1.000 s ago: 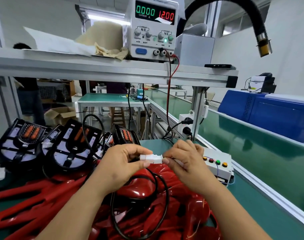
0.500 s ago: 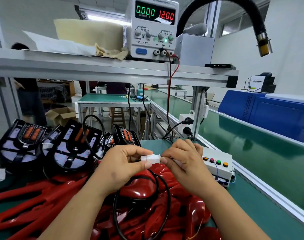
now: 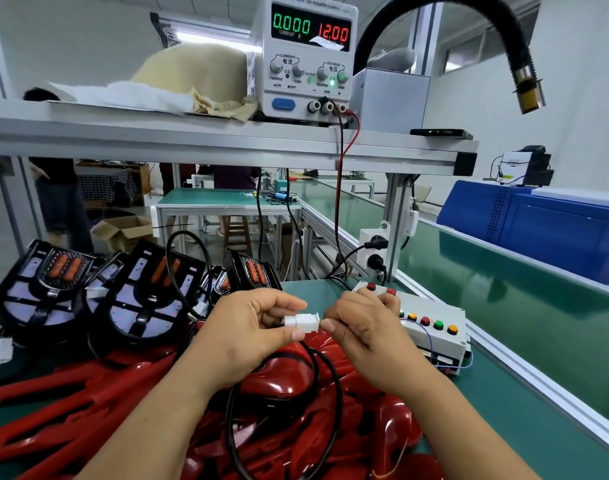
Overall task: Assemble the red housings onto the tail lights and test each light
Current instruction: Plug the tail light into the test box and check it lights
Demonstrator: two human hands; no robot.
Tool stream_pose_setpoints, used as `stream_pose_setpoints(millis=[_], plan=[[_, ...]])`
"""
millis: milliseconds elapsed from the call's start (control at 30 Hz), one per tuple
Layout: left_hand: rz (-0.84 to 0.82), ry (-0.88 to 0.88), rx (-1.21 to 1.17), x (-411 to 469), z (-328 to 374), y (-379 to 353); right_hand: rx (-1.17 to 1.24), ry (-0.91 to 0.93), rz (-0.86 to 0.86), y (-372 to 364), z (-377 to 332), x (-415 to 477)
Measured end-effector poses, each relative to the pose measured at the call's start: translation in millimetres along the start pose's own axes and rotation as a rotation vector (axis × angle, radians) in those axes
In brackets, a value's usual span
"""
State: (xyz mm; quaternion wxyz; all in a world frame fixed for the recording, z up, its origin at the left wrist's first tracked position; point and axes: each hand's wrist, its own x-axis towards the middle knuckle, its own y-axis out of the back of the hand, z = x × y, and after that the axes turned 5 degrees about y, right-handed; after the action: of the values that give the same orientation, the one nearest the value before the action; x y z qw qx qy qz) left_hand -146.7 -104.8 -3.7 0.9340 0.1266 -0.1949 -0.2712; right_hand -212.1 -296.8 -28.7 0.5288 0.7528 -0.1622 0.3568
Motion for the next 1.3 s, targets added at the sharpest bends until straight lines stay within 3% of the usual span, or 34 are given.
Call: stream_pose_setpoints(millis=[267,400,500,567,600,767,933,1067,1300], plan=[[-0.012,0.002,-0.012,2,-9,-3,-0.003,-0.005,-0.037,-1,-3,1],[-0.127,0.061,0.038,2,-1,12,0.011,-0.060,-0.232,3,4,-1],[0.140,0.122,0.119,-7,-3,51,0.112,-0.104,-0.440,9,14,-6],[0.354,0.247,0.239,-17,-12,70,0.171,-0.170,-0.443,12,19,-7],[0.379,0.322,0.340,-22,-19,74,0.186,-0.204,-0.422,12,21,-7],[0.172,0.561,0.532,-37,-36,63,0.199,-0.219,-0.387,13,26,-11],[0.253,0.565,0.363,-41,-43,61,0.091,-0.214,-0.455,8,32,-13],[0.243,0.628,0.074,-44,-39,58,0.055,-0.216,-0.462,7,34,-12],[0.330,0.634,-0.249,-53,-31,62,0.090,-0.261,-0.373,4,24,-9]])
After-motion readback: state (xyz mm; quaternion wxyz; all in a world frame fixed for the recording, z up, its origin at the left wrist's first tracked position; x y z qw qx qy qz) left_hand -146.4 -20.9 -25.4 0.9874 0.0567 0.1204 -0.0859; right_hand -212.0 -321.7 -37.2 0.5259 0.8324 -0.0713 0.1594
